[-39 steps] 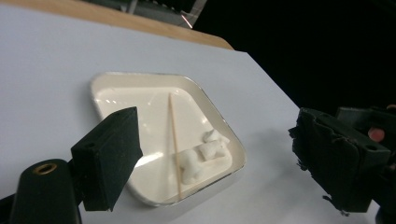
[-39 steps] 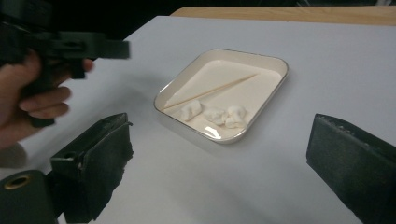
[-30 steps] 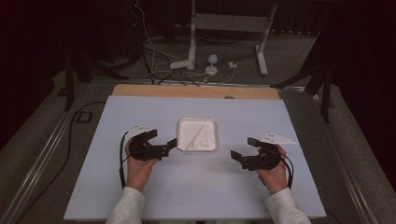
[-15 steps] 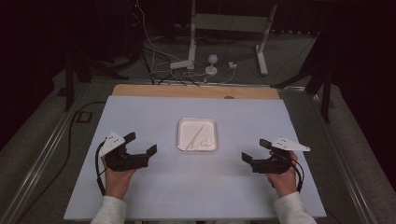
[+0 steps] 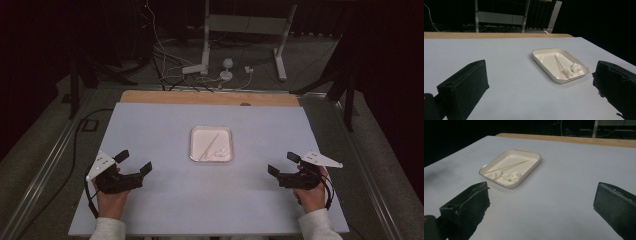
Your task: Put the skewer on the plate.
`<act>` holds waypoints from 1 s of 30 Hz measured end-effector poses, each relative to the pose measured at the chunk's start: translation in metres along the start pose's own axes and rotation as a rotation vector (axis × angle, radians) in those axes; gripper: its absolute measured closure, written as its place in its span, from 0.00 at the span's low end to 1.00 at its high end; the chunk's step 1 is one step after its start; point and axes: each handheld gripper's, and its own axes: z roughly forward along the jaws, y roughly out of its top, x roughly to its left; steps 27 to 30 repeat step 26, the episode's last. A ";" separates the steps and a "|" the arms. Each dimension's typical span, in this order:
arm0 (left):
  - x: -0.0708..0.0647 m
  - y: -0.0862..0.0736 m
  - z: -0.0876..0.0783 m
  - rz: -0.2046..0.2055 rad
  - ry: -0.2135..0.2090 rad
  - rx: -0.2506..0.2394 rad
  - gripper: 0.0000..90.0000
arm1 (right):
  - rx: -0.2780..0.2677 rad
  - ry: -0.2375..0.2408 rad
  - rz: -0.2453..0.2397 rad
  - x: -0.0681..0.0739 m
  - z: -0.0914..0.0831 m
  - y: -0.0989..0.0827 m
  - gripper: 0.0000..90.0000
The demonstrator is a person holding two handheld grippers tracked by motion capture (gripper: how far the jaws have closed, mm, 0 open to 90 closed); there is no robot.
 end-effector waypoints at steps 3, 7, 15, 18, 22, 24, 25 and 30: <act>0.003 -0.002 -0.006 0.008 0.010 -0.001 0.01 | -0.006 -0.007 0.008 -0.004 -0.004 -0.002 0.00; 0.006 -0.002 -0.013 0.016 0.025 -0.013 0.01 | -0.017 -0.015 0.011 -0.007 -0.008 -0.003 0.00; 0.015 -0.007 -0.013 0.003 0.059 -0.003 0.01 | -0.021 -0.025 0.008 -0.009 -0.010 -0.004 0.00; 0.014 -0.006 -0.013 0.014 0.063 -0.005 0.01 | -0.021 -0.026 0.006 -0.009 -0.010 -0.004 0.00; 0.014 -0.006 -0.013 0.013 0.065 -0.004 0.01 | -0.018 -0.025 0.007 -0.008 -0.009 -0.004 0.00; 0.014 -0.006 -0.013 0.010 0.065 -0.004 0.01 | -0.021 -0.025 0.005 -0.008 -0.010 -0.004 0.00; 0.014 -0.006 -0.013 0.009 0.069 -0.005 0.01 | -0.020 -0.026 0.005 -0.009 -0.010 -0.004 0.00; 0.014 -0.007 -0.013 0.005 0.073 -0.007 0.01 | -0.018 -0.030 0.009 -0.009 -0.010 -0.004 0.00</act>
